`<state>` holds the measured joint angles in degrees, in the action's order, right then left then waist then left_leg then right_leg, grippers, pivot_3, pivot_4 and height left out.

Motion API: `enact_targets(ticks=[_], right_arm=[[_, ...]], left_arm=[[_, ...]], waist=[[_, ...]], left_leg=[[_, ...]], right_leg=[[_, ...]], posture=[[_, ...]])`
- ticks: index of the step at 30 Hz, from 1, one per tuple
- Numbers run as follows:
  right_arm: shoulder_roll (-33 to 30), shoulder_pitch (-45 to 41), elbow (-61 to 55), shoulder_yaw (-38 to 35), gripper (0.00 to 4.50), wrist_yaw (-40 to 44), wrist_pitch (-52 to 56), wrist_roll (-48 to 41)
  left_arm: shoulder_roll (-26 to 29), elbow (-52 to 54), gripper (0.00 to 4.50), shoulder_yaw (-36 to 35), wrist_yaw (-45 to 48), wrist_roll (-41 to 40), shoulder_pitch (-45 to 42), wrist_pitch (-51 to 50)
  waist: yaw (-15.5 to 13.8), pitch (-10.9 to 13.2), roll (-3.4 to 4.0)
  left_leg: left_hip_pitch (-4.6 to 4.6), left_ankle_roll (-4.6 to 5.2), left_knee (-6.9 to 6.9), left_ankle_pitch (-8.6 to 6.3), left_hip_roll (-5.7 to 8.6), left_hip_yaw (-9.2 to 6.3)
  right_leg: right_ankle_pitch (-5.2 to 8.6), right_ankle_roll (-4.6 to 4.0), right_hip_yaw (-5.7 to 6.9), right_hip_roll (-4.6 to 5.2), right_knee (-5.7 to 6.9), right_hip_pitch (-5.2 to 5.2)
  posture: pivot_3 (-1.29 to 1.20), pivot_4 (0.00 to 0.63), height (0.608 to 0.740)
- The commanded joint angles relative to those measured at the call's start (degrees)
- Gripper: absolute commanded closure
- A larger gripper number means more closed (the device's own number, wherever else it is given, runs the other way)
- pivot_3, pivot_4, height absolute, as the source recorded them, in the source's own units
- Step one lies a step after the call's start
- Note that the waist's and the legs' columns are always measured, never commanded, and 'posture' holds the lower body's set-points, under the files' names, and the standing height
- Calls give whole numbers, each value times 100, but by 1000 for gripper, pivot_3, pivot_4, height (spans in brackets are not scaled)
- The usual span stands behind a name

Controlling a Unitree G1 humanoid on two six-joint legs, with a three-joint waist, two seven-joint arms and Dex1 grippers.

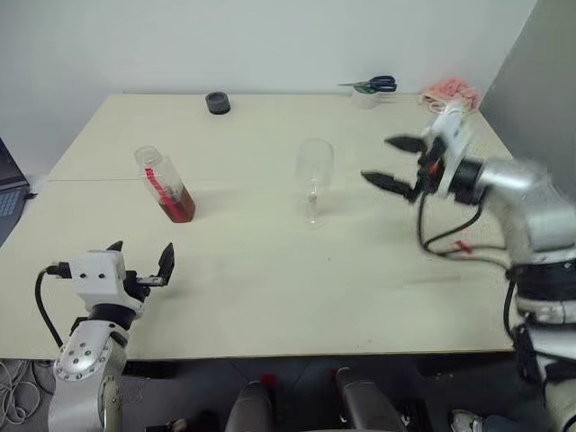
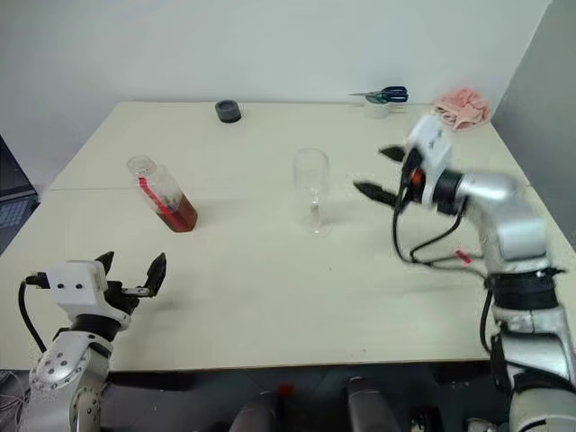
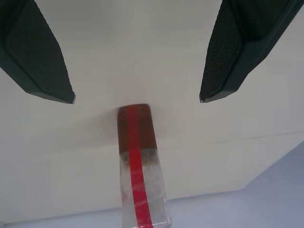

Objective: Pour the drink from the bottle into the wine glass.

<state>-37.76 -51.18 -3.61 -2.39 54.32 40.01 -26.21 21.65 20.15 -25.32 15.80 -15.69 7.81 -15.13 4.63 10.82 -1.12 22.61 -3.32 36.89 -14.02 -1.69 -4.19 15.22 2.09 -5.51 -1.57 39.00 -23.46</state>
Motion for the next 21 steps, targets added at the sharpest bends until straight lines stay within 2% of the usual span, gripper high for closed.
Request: enact_targets(ticks=[1, 6, 13, 21], right_arm=[[180, -725, -435, -192, 17, 273, 818, -1039], [569, -1247, -453, -256, 17, 128, 1169, -1641], [861, -1686, -358, 98, 17, -67, 1572, -1731], [1018, -1795, -230, 292, 17, -190, 1425, -1499]], left_arm=[[369, 154, 0, -85, 53, -114, -400, -272], [784, 219, 0, -42, -117, -40, -974, -850], [1145, -32, 0, 115, -195, -2, -1817, -1526], [1200, -859, 0, 389, -25, 138, -2318, -1339]], waist=[[0, 0, 0], [0, -3, -5], [-3, -2, -5], [-4, -2, -5]], left_leg=[[2, 0, -1, 0, 0, 0], [11, 0, 5, 0, 5, -1], [18, -1, 4, 0, 5, -4], [29, -1, 0, 0, 5, -4]], right_leg=[[0, 0, 0, 0, -1, -1], [-1, 1, 3, 10, -6, -1], [-3, 0, 8, 10, -3, -9], [-16, -22, 10, 11, -3, -23]], posture=[[0, 150, 740], [0, 150, 740], [0, 150, 740], [0, 150, 740]])
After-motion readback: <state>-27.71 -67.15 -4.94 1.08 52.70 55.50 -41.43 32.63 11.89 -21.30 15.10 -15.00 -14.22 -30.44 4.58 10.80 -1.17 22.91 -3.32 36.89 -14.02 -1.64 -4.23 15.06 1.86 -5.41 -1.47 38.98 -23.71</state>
